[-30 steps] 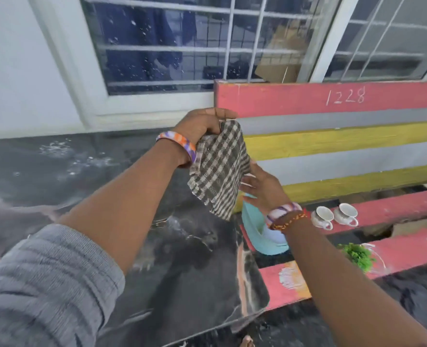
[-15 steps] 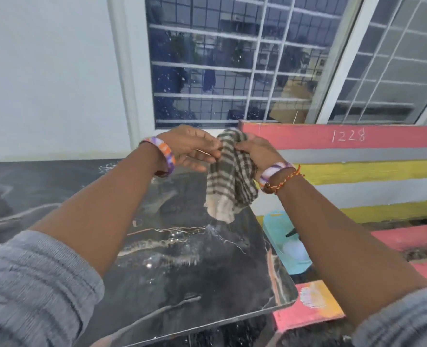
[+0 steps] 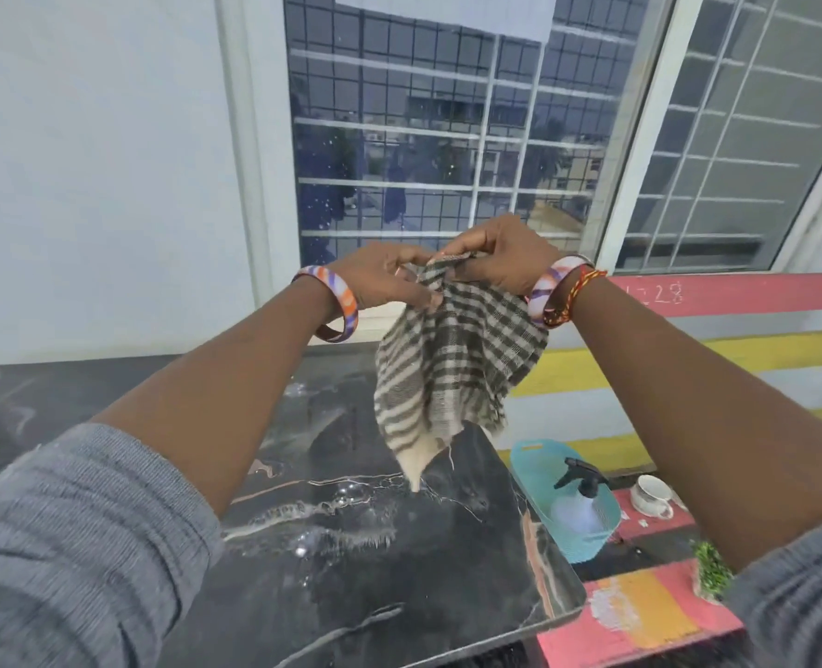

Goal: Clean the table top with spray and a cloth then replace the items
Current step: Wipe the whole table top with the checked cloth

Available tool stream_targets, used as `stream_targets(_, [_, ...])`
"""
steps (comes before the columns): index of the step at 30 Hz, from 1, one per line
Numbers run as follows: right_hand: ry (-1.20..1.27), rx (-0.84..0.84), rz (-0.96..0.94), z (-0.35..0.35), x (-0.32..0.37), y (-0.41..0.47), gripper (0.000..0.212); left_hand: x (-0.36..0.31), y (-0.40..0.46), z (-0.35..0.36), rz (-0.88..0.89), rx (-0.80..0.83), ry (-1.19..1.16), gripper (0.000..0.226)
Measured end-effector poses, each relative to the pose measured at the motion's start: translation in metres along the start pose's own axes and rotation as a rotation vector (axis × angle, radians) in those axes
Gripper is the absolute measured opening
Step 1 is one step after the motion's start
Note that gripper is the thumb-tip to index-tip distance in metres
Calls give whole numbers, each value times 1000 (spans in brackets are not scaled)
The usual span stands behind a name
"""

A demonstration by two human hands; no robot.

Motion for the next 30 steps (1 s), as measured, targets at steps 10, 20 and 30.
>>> stream_targets(10, [-147, -69, 94, -4, -21, -12, 22, 9, -1, 21, -192, 111, 131, 28])
stream_targets(20, [-188, 86, 173, -4, -37, -15, 27, 38, -13, 10, -226, 26, 258, 57])
stream_targets(30, [-274, 445, 449, -4, -67, -21, 33, 74, -31, -13, -273, -134, -204, 55])
Point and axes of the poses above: each hand's wrist, its own y-axis towards the middle knuckle, its own z-axis out of the palm, x = y × z, the point moved 2 cm from there along y, towards the middle knuckle, and after that the axes turned 7 degrees about z, right-handed, at the moved point
